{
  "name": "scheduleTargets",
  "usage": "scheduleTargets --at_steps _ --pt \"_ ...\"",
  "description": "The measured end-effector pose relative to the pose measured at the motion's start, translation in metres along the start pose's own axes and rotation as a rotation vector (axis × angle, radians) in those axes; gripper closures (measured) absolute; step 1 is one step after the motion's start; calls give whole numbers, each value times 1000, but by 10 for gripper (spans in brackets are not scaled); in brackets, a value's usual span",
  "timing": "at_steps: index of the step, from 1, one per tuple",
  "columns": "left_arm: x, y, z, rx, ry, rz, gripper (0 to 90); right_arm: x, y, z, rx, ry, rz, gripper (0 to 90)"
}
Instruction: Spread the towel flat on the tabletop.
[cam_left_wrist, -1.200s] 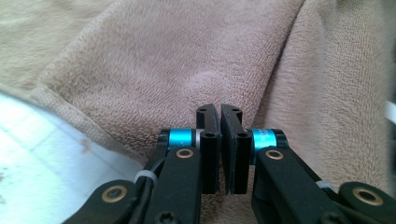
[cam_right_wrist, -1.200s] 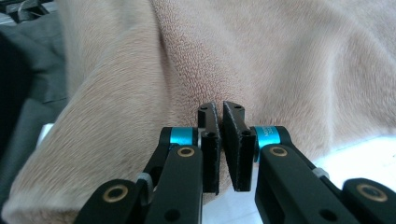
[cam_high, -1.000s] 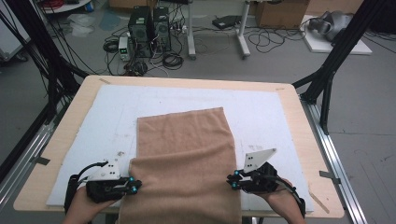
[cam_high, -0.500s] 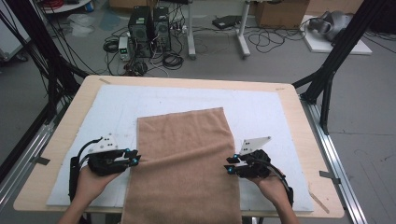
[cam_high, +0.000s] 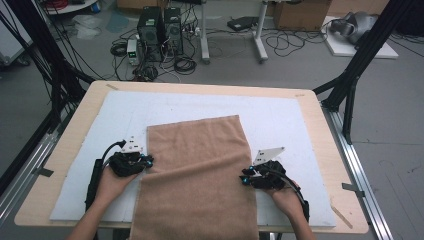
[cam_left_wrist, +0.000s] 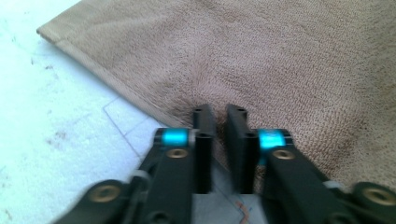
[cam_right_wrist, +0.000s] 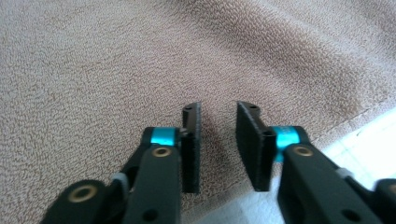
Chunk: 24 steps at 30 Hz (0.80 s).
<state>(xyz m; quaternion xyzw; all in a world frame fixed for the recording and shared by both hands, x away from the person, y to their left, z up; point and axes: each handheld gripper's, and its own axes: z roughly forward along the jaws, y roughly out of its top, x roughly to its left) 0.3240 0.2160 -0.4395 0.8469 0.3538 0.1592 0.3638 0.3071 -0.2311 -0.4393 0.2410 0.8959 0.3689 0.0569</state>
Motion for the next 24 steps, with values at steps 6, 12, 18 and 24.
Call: scheduleTargets --at_steps 6,12,18,24 --pt "12 1 1 -28 40 -59 860 3 0 0 3 18 -9 825" --pt "24 15 5 -40 121 -73 861 9 -1 -1 1 42 -9 835" --pt "30 28 10 -38 129 -86 856 9 -1 -1 -7 42 -3 816" --pt "24 27 -1 -63 81 -70 774 10 5 -11 -59 10 -13 716"
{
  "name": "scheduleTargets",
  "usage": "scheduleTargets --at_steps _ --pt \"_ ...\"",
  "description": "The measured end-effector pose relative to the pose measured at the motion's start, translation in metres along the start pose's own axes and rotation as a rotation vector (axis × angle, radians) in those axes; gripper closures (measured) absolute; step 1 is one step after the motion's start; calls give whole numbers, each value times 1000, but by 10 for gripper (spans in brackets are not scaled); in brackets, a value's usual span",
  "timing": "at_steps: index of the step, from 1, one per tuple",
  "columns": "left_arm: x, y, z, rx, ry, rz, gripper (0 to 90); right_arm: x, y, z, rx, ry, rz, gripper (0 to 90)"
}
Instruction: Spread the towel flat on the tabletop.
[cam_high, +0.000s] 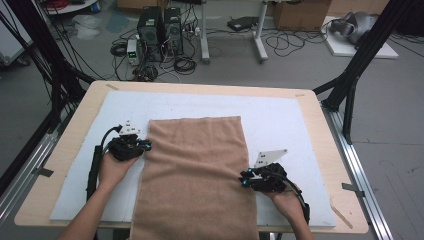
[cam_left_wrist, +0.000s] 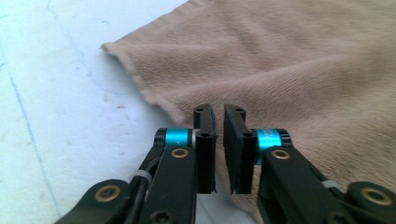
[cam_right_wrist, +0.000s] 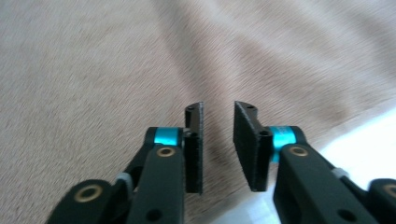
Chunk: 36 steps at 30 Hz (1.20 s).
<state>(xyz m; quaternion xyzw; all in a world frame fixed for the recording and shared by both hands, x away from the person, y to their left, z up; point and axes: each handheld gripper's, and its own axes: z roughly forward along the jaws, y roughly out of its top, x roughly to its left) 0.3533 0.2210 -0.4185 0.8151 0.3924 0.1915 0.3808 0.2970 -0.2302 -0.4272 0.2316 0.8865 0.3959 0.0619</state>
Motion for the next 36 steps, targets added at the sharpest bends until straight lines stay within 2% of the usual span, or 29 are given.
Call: scheduleTargets --at_steps 2,8,13,18,22,25,28,31,34,36 --pt "0 1 -3 -14 -9 -3 741 -6 5 -2 -10 -39 10 700" --pt "0 0 0 -13 -21 -12 711 -33 26 2 -28 -133 33 690" --pt "-4 -1 0 -26 -38 3 705 -54 41 13 -40 -182 40 683" --pt "-4 -5 0 -50 -50 -20 694 -73 49 23 -36 -226 49 678" --pt "-3 -9 0 -38 -58 -25 679 -85 51 33 -40 -261 59 684" --pt "-3 -9 0 -48 -62 -30 672 -92 52 40 -21 -266 86 683" --pt "-3 -9 0 -47 -64 -31 666 -95 51 47 8 -269 88 685" --pt "-3 -10 0 -43 -68 -30 661 -99 48 54 47 -272 120 705" --pt "-3 -9 0 -47 -67 -29 659 -101 44 55 37 -242 166 790" --pt "-3 -9 0 -50 -68 -31 659 -101 46 55 48 -246 149 862"
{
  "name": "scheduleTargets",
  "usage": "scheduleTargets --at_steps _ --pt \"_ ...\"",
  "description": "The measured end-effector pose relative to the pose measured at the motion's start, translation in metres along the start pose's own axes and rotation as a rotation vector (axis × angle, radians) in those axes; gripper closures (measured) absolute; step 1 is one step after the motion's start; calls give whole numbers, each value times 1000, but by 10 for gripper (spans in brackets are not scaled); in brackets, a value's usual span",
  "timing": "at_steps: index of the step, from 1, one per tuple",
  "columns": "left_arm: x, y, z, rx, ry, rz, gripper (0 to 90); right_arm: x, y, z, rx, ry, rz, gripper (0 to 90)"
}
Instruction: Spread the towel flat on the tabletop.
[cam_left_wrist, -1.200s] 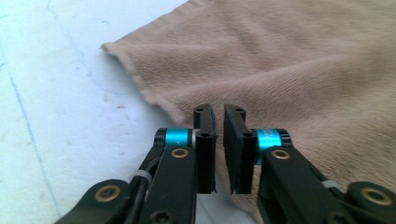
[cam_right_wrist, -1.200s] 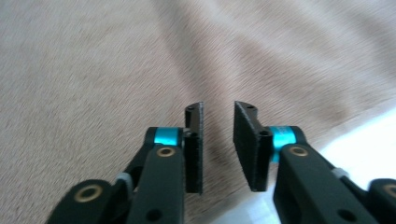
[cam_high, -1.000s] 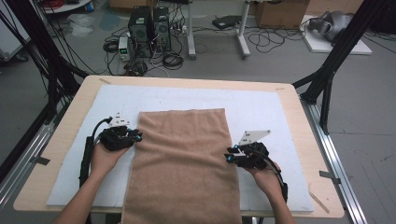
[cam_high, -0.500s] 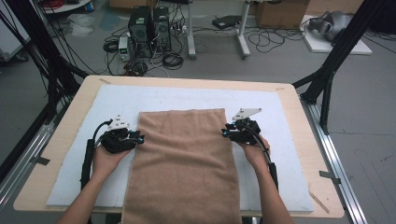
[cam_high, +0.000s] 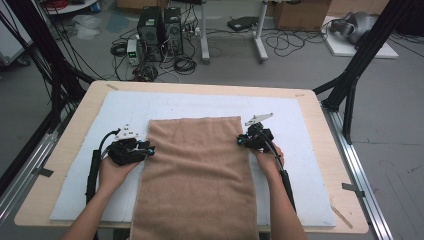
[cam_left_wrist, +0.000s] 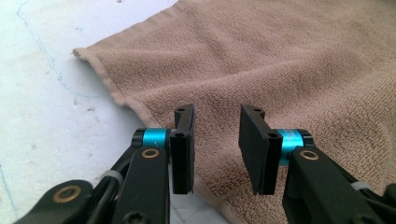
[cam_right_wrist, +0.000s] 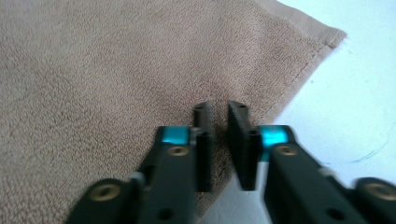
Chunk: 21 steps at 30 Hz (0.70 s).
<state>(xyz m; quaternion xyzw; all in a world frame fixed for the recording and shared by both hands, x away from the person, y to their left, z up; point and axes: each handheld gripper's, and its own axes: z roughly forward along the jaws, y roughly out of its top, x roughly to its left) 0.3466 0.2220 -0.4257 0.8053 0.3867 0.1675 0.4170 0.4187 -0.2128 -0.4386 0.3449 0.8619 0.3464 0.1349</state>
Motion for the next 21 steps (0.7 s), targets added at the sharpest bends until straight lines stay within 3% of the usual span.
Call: scheduleTargets --at_steps 14,19,20,21 --pt "0 0 2 3 0 3 653 -11 -8 -26 16 -30 22 899" --pt "1 -1 2 5 -2 -1 650 -16 -15 -33 6 -53 59 898" --pt "0 -1 3 5 -3 0 645 -16 -16 -32 4 -45 64 891" --pt "-1 0 3 9 -8 3 643 -16 -16 -30 2 -42 70 774"
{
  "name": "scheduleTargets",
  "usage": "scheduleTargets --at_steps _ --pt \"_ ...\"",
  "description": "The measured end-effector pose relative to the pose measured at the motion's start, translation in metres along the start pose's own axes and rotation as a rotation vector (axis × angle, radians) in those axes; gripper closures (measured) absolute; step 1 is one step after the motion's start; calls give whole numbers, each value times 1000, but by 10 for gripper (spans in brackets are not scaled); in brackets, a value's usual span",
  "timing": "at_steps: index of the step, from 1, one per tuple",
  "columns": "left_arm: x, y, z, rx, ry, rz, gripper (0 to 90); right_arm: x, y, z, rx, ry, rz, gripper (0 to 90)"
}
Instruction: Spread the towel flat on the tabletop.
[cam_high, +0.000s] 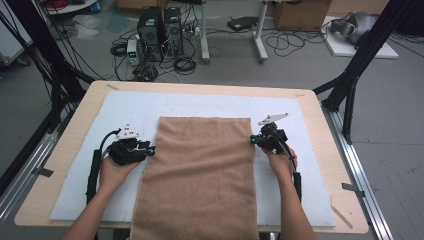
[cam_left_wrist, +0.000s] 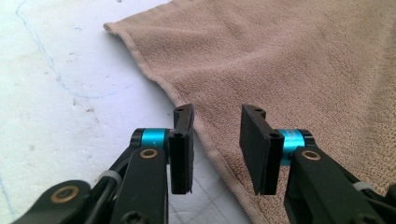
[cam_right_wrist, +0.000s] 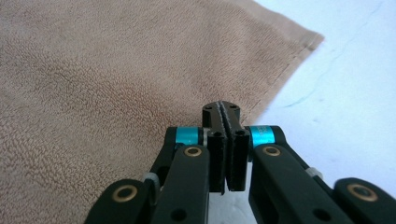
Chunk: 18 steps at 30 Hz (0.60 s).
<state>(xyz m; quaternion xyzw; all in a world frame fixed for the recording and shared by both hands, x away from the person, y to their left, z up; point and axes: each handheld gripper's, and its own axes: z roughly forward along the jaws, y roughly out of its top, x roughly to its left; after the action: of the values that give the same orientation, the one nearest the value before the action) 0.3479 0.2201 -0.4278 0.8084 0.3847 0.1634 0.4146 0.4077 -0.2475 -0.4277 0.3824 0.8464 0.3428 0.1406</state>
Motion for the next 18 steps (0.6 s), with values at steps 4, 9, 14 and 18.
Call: scheduleTargets --at_steps 4,9,14,18 --pt "-7 2 -6 -10 -21 27 624 8 3 -5 -40 54 -4 699" --pt "-21 -2 -25 -42 -44 83 614 32 0 -23 -52 112 -85 636" --pt "-35 -19 -42 -55 -71 102 591 55 -17 -47 -93 158 -119 577" --pt "-47 -32 -51 -49 -106 123 569 78 -34 -61 -102 204 -154 544"
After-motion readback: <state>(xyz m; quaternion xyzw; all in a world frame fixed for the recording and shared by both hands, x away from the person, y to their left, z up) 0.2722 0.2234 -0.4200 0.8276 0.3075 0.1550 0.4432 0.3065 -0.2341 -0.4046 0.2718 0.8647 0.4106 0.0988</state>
